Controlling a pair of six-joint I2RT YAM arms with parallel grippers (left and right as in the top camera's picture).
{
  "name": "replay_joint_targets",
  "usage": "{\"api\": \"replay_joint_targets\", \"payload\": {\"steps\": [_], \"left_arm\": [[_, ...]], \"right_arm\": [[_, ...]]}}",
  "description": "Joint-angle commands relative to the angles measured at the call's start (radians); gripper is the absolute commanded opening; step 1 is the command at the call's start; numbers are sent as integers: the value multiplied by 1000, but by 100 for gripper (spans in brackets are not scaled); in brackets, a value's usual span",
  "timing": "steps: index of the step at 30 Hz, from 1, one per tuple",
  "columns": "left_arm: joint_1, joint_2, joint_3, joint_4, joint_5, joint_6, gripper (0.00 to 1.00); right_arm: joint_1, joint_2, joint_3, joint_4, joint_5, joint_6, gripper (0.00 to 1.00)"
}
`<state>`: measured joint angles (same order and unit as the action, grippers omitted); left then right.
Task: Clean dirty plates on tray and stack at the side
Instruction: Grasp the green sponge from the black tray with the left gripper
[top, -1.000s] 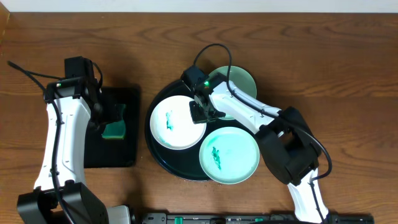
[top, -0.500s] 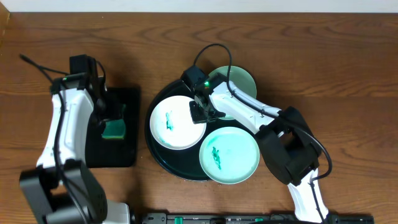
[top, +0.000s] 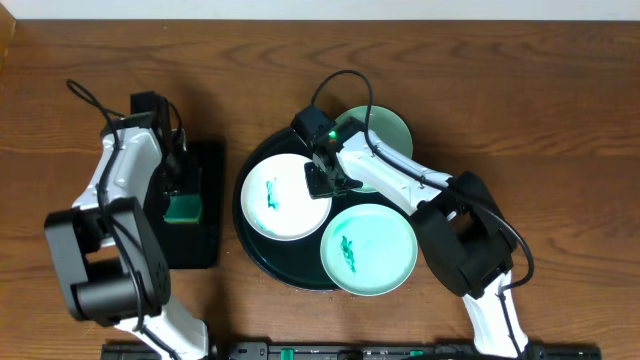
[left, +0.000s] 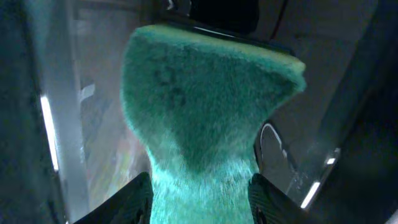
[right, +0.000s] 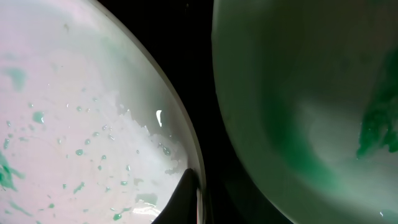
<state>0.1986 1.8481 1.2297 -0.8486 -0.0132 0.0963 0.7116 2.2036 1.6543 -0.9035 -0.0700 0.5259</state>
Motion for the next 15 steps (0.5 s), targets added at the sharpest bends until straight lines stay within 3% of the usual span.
{"api": "replay_joint_targets", "payload": {"steps": [1, 5, 7, 8, 10, 15], "left_arm": [[4, 42, 3, 10, 1, 42, 49], [4, 76, 3, 19, 1, 42, 49], [4, 105, 2, 22, 1, 42, 43], [4, 113, 2, 24, 2, 42, 37], [4, 131, 2, 25, 2, 42, 11], [4, 158, 2, 24, 2, 42, 7]], "right_arm": [[19, 8, -21, 6, -10, -10, 1], [19, 8, -21, 6, -10, -10, 2], [19, 8, -21, 6, -10, -11, 2], [19, 8, -21, 6, -10, -11, 2], [19, 8, -21, 6, -10, -10, 2], [18, 8, -21, 7, -10, -10, 3]]}}
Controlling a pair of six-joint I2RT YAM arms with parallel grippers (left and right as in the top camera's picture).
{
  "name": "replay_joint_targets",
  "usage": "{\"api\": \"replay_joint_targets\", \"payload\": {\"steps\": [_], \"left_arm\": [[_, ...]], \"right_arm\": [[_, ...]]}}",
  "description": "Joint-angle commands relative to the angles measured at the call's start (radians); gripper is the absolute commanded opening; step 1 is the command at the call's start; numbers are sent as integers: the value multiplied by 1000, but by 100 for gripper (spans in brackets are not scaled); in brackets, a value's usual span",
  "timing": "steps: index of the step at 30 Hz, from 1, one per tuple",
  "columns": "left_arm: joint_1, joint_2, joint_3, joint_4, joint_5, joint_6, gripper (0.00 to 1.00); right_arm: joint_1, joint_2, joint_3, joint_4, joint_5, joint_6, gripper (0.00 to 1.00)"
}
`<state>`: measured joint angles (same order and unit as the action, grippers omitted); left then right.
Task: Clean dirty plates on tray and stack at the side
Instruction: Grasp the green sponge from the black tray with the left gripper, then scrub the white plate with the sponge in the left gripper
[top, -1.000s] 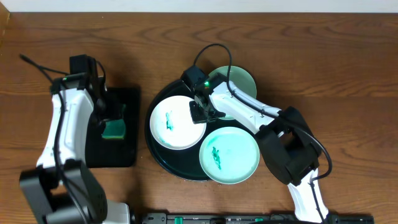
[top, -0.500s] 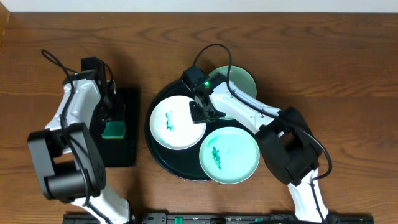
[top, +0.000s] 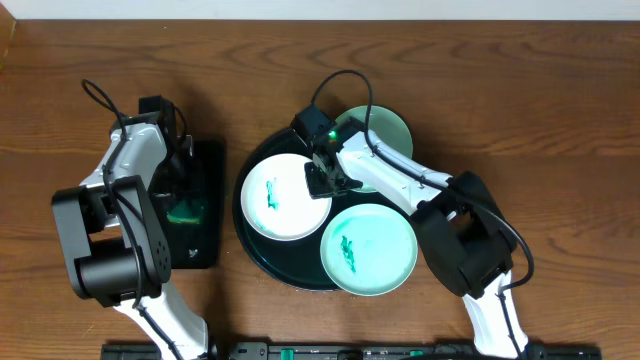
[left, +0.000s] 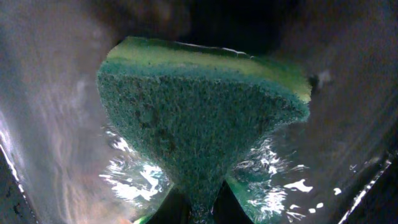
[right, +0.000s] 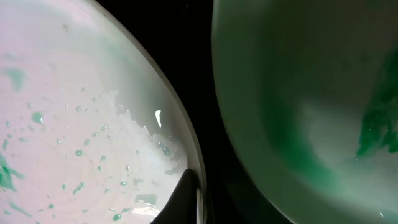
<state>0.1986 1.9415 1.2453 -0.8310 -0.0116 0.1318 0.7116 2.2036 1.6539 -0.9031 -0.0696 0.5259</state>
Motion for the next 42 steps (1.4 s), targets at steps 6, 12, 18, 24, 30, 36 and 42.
{"api": "replay_joint_targets", "payload": {"steps": [6, 12, 18, 24, 30, 36, 42], "left_arm": [[4, 1, 14, -13, 0, 0, 7], [4, -143, 58, -69, 0, -61, 7], [3, -293, 58, -118, 79, -138, 7], [-21, -369, 56, -133, 319, -177, 7], [-134, -368, 6, -109, 326, -318, 7], [-246, -367, -64, -62, 249, -443, 7], [-314, -359, -199, 93, 227, -494, 7]], "right_arm": [[18, 8, -19, 11, -10, -10, 4], [14, 8, -19, 15, -34, -40, 1], [-8, 8, -19, 14, -109, -64, 1], [-52, 8, -20, 16, -172, -63, 1], [-58, 8, -28, 29, -172, -63, 1], [-58, 8, -29, 29, -172, -63, 1], [-58, 8, -29, 29, -172, -63, 1]]}}
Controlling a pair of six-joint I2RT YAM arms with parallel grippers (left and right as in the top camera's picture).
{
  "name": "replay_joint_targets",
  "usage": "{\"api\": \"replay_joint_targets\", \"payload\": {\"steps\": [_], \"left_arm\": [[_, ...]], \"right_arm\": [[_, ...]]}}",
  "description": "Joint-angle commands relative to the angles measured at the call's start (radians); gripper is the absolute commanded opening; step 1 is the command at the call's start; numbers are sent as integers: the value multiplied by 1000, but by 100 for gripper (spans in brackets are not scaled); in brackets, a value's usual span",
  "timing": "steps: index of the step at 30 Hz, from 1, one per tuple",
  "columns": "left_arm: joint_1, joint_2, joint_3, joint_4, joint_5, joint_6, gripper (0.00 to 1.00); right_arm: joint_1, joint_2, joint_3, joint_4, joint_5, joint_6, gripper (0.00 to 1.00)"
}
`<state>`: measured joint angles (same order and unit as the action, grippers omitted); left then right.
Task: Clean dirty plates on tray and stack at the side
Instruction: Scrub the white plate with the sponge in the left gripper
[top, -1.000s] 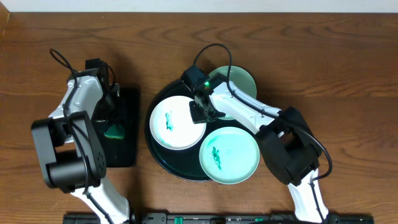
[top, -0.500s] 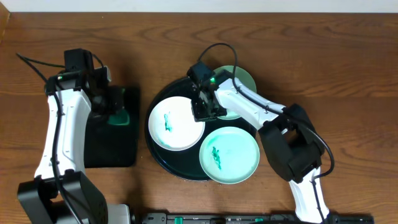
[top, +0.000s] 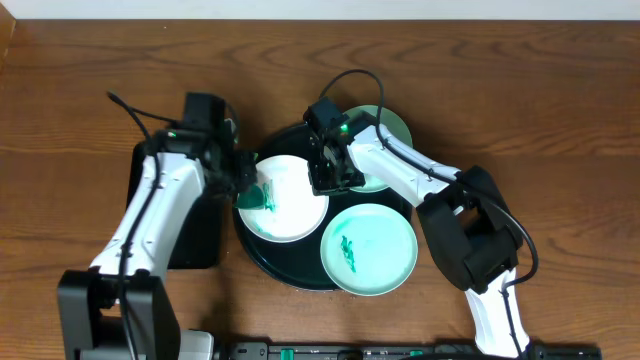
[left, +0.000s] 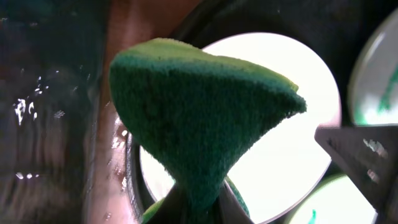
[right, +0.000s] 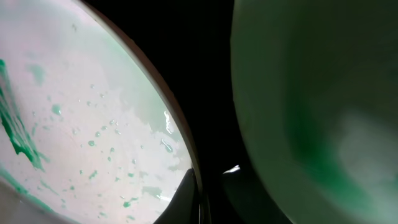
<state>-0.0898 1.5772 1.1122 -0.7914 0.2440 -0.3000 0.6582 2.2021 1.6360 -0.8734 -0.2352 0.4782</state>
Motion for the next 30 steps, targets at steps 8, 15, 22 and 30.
{"api": "replay_joint_targets", "payload": {"steps": [8, 15, 22, 30], "left_arm": [[-53, 45, -196, 247, -28, -80, 7], [-83, 185, -196, 303, -28, -80, 7], [-172, 218, -182, 283, 113, 57, 7], [-237, 218, -169, 275, 269, 264, 7]], "right_arm": [[-5, 9, -11, -1, -6, -15, 1], [-4, 10, -11, 0, -6, -15, 1], [-4, 10, -12, 0, -5, -15, 1], [-4, 10, -13, -2, -5, -16, 1]]}}
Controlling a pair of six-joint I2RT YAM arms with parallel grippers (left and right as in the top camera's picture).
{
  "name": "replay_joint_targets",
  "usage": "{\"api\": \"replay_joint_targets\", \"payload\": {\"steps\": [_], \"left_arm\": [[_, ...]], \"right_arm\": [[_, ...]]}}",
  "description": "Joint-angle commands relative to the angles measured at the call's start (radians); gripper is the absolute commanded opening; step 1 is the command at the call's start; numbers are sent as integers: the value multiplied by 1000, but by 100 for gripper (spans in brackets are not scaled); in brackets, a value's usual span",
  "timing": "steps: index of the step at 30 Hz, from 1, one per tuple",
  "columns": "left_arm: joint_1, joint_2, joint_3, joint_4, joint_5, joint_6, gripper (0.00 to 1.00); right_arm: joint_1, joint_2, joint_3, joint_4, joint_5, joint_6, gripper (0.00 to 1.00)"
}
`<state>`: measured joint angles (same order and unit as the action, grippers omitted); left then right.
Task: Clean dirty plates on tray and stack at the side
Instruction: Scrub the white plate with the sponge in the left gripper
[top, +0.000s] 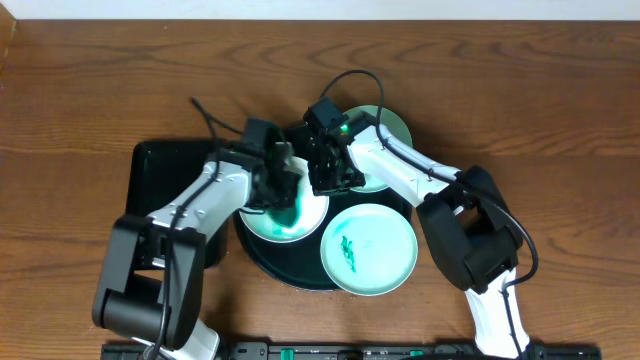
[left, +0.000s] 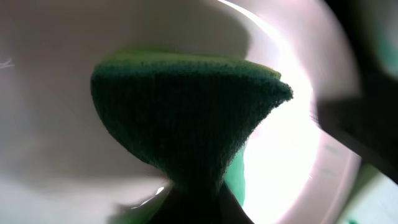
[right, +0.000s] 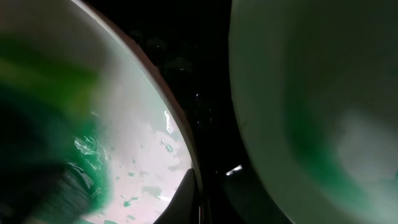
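Note:
A white plate (top: 312, 208) smeared with green lies at the left of the round black tray (top: 262, 262). My left gripper (top: 283, 188) is shut on a green sponge (left: 186, 118), which presses on the white plate (left: 298, 143). My right gripper (top: 322, 180) is shut on that plate's right rim (right: 186, 168), with one finger (right: 186, 196) on the inner side. The blurred sponge (right: 43, 149) shows at the left of the right wrist view. Two pale green plates share the tray: one at the back (top: 388, 130), one at the front (top: 368, 250) with a green smear.
A black rectangular basin (top: 160, 200) stands left of the tray on the wooden table (top: 560, 120). The back green plate (right: 311, 93) lies close beside the right gripper. The right arm reaches across the tray from the front right.
My left gripper has moved right with the sponge, from the white plate's left edge to its middle. The sponge now lies on the plate. The right gripper still holds the rim.
My left gripper held the sponge in the basin at the left, then lower in its water. Then it hung at the tray's left edge, and now the sponge is on the white plate. My right gripper has stayed pinched on that plate's rim throughout.

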<state>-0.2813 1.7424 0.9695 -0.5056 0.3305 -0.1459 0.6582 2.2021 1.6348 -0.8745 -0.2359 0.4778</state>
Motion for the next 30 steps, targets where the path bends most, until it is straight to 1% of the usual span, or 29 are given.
{"api": "replay_joint_targets", "payload": {"steps": [1, 6, 9, 10, 12, 14, 16, 18, 22, 24, 25, 28, 30], "left_arm": [[-45, 53, -26, -9, 182, 109, 7], [-43, 53, -26, -1, 175, 126, 7], [-27, 53, -26, 11, 117, 108, 7], [-18, 53, -26, 15, 68, 73, 7], [6, 53, -26, 19, -93, -64, 7], [42, 53, -26, 8, -264, -230, 7], [79, 53, -26, -6, -331, -333, 7], [104, 53, -27, -14, -329, -364, 7], [116, 53, -27, -55, -313, -362, 7], [111, 53, -27, -73, -247, -298, 7], [105, 53, -27, -76, -88, -179, 7], [85, 53, -27, -82, 161, -63, 7], [64, 53, -27, -78, 284, -8, 7]], "right_arm": [[-4, 10, -12, 0, -4, -15, 1], [-4, 10, -12, 0, -4, -15, 1], [-4, 10, -12, 0, -4, -15, 1], [-4, 10, -12, 0, -4, -15, 1], [-4, 10, -12, 0, -5, -14, 1], [-6, 10, -14, -3, -4, 4, 1], [-16, 10, -30, -8, -15, 45, 1], [-26, 10, -53, -2, -68, 45, 1], [-51, 10, -95, 16, -168, 45, 1], [-61, 10, -106, 28, -186, 45, 1], [-64, 10, -108, 31, -189, 45, 1], [-63, 10, -108, 34, -188, 40, 1], [-62, 10, -108, 36, -188, 40, 1]]}}
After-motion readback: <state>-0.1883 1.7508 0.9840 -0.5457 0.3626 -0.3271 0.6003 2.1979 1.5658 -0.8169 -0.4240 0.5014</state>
